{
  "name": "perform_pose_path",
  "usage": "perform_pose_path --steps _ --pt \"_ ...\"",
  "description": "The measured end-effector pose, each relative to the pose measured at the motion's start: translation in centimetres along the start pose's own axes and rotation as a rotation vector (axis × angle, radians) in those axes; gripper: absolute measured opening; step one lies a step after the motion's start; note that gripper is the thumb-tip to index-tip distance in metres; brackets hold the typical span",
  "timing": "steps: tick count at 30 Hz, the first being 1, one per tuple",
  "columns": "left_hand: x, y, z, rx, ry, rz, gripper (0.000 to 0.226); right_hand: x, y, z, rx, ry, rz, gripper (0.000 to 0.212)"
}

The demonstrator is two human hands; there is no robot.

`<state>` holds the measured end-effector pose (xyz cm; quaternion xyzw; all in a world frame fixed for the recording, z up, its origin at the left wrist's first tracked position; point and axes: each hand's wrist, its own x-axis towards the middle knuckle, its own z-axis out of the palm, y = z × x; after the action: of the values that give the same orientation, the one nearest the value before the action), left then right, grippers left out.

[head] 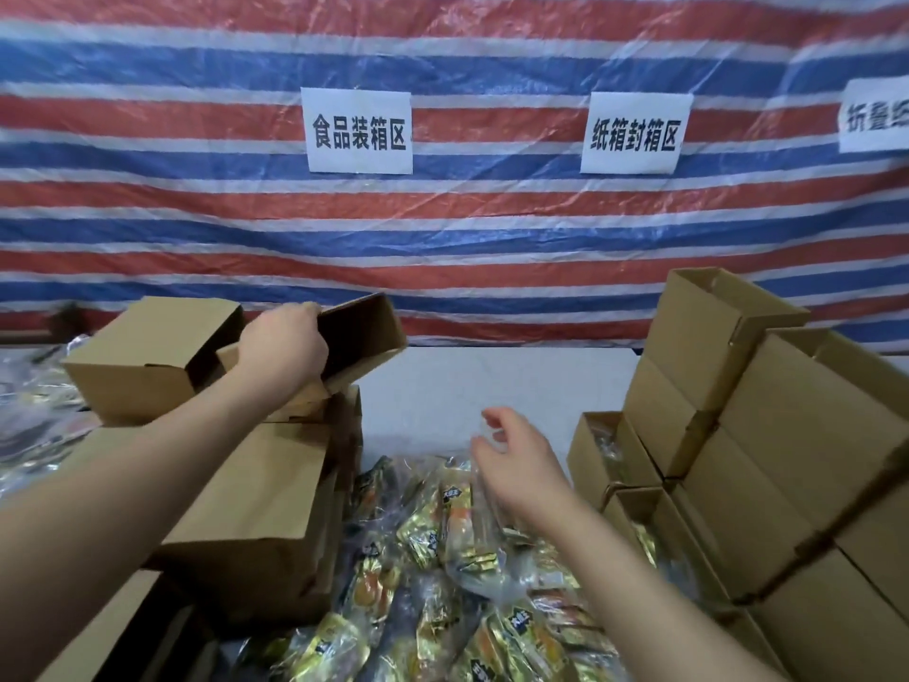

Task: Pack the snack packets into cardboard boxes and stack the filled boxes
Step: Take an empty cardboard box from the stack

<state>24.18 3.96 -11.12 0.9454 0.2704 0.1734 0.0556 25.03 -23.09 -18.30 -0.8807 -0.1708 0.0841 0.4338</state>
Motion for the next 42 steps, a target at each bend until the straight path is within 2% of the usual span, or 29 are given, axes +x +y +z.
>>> perform_pose_path --steps 4,7,9,11,13,16,23,26,33,36,39,42 --pt "-4.0 2.0 -5.0 -0.311 -0.05 0.148 0.03 1.5 -2.9 -3.6 0.071 0.189 -0.087 0.052" --pt "-7.4 3.9 -6.2 -0.408 -0.153 0.232 0.033 1.6 -4.3 -7.0 0.097 0.234 -0.156 0.064" --pt "-9.8 5.1 -5.5 -0.459 -0.233 0.299 0.03 1.0 -4.2 -8.7 -0.022 0.16 -0.209 0.067" --pt "-12.3 6.2 -4.0 -0.506 -0.327 0.328 0.025 -0.4 -2.8 -9.6 -0.233 0.015 -0.223 0.059" --pt "-15.1 7.2 -1.6 -0.554 -0.45 0.32 0.024 -2.2 -0.1 -9.4 -0.459 -0.139 -0.198 0.036" --pt "-19.7 7.9 2.8 -0.567 -0.611 0.294 0.024 -5.4 5.7 -7.8 -0.626 -0.209 -0.147 0.007" --pt "-29.1 6.8 12.0 -0.538 -0.858 0.17 0.023 -13.2 16.4 -1.3 -0.665 -0.275 0.032 0.012" --pt "-31.9 6.2 14.4 -0.552 -0.866 0.119 0.02 -15.3 18.4 0.4 -0.641 -0.304 0.064 0.018" --pt "-34.6 5.0 16.5 -0.555 -0.846 0.115 0.012 -18.1 19.9 2.2 -0.593 -0.267 0.045 0.011" --pt "-33.8 5.2 16.3 -0.665 -0.882 0.081 0.02 -18.2 20.2 1.9 -0.543 -0.235 0.041 0.02" --pt "-31.7 5.7 17.0 -0.718 -0.774 -0.052 0.039 -18.1 20.3 1.2 -0.516 -0.215 0.072 0.026" --pt "-28.0 6.6 18.9 -0.635 -0.627 -0.116 0.025 -18.2 20.5 0.7 -0.534 -0.277 0.072 0.026"
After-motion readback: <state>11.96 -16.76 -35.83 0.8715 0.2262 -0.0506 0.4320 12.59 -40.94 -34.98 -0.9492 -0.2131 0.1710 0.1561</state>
